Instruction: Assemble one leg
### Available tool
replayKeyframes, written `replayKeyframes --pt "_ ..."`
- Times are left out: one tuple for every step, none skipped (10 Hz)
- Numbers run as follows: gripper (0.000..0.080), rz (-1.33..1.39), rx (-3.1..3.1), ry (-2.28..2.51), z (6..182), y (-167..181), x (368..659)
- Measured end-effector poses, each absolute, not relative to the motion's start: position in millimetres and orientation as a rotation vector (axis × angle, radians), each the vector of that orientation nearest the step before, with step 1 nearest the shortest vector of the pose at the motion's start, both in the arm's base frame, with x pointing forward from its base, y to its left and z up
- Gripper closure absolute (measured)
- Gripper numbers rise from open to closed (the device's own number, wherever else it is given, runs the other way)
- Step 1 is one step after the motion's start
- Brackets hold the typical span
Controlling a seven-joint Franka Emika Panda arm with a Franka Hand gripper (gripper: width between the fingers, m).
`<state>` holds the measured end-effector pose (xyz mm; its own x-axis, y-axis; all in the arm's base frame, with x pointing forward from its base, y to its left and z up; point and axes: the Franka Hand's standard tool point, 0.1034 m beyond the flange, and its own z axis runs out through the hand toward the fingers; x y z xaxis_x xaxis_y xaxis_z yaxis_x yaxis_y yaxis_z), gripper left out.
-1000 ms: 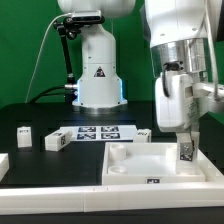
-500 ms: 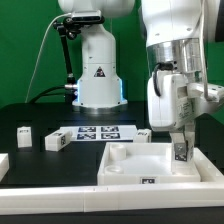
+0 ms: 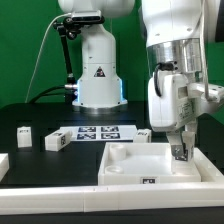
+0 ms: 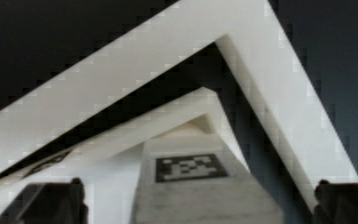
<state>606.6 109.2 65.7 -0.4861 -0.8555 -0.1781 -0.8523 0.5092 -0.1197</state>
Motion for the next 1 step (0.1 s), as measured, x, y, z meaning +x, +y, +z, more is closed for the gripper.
replayKeyframes --pt "0.0151 -0.022 -1.459 2.536 65.7 109.2 606.6"
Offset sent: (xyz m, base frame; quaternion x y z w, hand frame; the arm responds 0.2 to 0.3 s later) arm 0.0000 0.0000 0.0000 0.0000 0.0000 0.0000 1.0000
